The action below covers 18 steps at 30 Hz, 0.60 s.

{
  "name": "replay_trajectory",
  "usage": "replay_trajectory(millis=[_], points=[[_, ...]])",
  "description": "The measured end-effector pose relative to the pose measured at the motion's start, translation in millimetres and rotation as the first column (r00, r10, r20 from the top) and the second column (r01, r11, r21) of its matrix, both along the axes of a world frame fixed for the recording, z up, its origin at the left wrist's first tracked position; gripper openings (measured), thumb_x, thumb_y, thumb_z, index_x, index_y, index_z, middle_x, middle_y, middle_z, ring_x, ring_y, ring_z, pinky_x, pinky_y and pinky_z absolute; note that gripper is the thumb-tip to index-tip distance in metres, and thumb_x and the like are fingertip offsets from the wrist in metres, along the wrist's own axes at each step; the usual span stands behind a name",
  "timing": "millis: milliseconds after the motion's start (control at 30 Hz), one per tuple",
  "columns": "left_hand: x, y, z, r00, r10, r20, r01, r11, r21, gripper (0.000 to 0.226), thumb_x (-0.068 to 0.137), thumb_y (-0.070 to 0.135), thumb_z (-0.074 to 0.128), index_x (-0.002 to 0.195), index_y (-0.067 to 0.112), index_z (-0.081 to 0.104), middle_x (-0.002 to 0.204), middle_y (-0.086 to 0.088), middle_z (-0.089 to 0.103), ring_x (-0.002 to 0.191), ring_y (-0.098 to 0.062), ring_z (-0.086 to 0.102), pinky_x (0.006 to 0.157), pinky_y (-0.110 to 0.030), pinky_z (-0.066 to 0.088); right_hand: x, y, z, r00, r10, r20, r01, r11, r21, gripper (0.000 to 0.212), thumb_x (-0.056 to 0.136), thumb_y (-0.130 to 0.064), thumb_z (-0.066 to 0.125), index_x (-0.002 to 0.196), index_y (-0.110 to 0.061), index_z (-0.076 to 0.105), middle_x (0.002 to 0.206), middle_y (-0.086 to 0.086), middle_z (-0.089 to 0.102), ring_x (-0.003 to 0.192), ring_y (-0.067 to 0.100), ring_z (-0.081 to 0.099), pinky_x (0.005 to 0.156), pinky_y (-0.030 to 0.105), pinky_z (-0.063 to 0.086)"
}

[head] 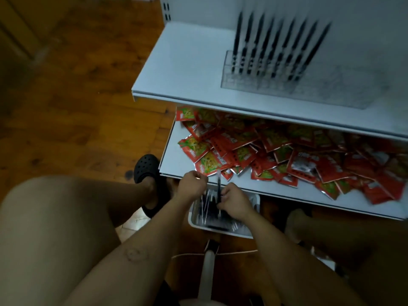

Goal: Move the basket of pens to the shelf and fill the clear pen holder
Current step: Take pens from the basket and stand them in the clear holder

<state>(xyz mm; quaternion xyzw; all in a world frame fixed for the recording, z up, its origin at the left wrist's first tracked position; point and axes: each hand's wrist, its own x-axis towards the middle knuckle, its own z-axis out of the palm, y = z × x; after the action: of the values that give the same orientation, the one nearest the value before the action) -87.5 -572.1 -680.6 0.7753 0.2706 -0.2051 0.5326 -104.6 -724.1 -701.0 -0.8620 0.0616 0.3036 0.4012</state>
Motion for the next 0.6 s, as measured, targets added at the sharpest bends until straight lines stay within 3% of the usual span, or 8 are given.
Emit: replay_trajectory(millis=[100, 200, 333, 400, 433, 533, 600], points=[[5, 1, 34, 0.992, -0.094, 0.082, 0.090, 0.995, 0.053, 0.022, 0.092, 0.030, 0.055, 0.094, 0.010, 0.064, 0.092, -0.017, 0.069, 0.083, -0.030, 0.066, 0.067, -0.031, 0.048, 1, -1, 35, 0.996, 0.003, 0.085, -0.013, 0.993, 0.113, 0.043, 0.076, 0.000, 0.073, 0.099, -0.026, 0.048, 0.068, -0.002, 0.057, 0.061, 0.010, 0.053, 0.055, 0.025, 0.039], [9, -2, 74, 0.964, -0.215, 0.156, 0.198, 0.973, 0.116, 0.023, 0.093, 0.027, 0.055, 0.096, 0.007, 0.064, 0.095, -0.014, 0.069, 0.092, -0.031, 0.065, 0.078, -0.035, 0.050, 4, -5, 70, 0.979, -0.041, 0.200, 0.001, 0.981, 0.194, 0.021, 0.085, -0.010, 0.068, 0.079, -0.025, 0.054, 0.064, -0.002, 0.057, 0.050, 0.003, 0.053, 0.050, 0.020, 0.040], [22, -17, 133, 0.901, -0.311, 0.301, 0.248, 0.941, 0.229, 0.015, 0.091, 0.025, 0.057, 0.093, 0.012, 0.066, 0.091, -0.007, 0.069, 0.087, -0.024, 0.063, 0.072, -0.028, 0.044, 15, -18, 117, 0.918, -0.152, 0.367, 0.068, 0.971, 0.231, 0.018, 0.087, -0.021, 0.069, 0.071, -0.018, 0.060, 0.065, 0.006, 0.064, 0.061, 0.020, 0.063, 0.065, 0.038, 0.055], [34, -27, 162, 0.862, -0.340, 0.377, 0.238, 0.927, 0.291, 0.011, 0.089, 0.028, 0.059, 0.089, 0.019, 0.066, 0.090, -0.003, 0.070, 0.086, -0.019, 0.064, 0.071, -0.024, 0.043, 23, -27, 143, 0.869, -0.186, 0.459, 0.100, 0.974, 0.205, 0.011, 0.082, -0.017, 0.073, 0.078, -0.020, 0.063, 0.065, -0.001, 0.063, 0.057, 0.014, 0.059, 0.065, 0.035, 0.052], [40, -31, 177, 0.843, -0.345, 0.414, 0.230, 0.925, 0.302, 0.011, 0.088, 0.029, 0.059, 0.089, 0.020, 0.067, 0.089, -0.001, 0.071, 0.085, -0.018, 0.064, 0.072, -0.024, 0.044, 27, -31, 159, 0.838, -0.219, 0.499, 0.119, 0.967, 0.225, 0.015, 0.080, -0.015, 0.074, 0.089, -0.021, 0.063, 0.067, -0.002, 0.062, 0.056, 0.011, 0.056, 0.063, 0.032, 0.050], [57, -35, 213, 0.802, -0.323, 0.502, 0.200, 0.938, 0.283, 0.014, 0.087, 0.032, 0.060, 0.091, 0.021, 0.068, 0.087, 0.001, 0.071, 0.082, -0.019, 0.065, 0.069, -0.028, 0.050, 38, -48, 208, 0.740, -0.285, 0.609, 0.150, 0.953, 0.264, 0.068, 0.082, -0.013, 0.072, 0.137, -0.036, 0.040, 0.081, 0.000, 0.063, 0.062, 0.012, 0.060, 0.063, 0.025, 0.051], [66, -31, 226, 0.769, -0.323, 0.552, 0.170, 0.935, 0.311, 0.017, 0.089, 0.033, 0.061, 0.098, 0.020, 0.067, 0.091, 0.001, 0.069, 0.085, -0.018, 0.064, 0.072, -0.028, 0.049, 48, -63, 236, 0.687, -0.256, 0.680, 0.147, 0.966, 0.215, 0.082, 0.083, -0.013, 0.072, 0.144, -0.044, 0.027, 0.088, -0.005, 0.063, 0.064, 0.010, 0.064, 0.066, 0.020, 0.054]])
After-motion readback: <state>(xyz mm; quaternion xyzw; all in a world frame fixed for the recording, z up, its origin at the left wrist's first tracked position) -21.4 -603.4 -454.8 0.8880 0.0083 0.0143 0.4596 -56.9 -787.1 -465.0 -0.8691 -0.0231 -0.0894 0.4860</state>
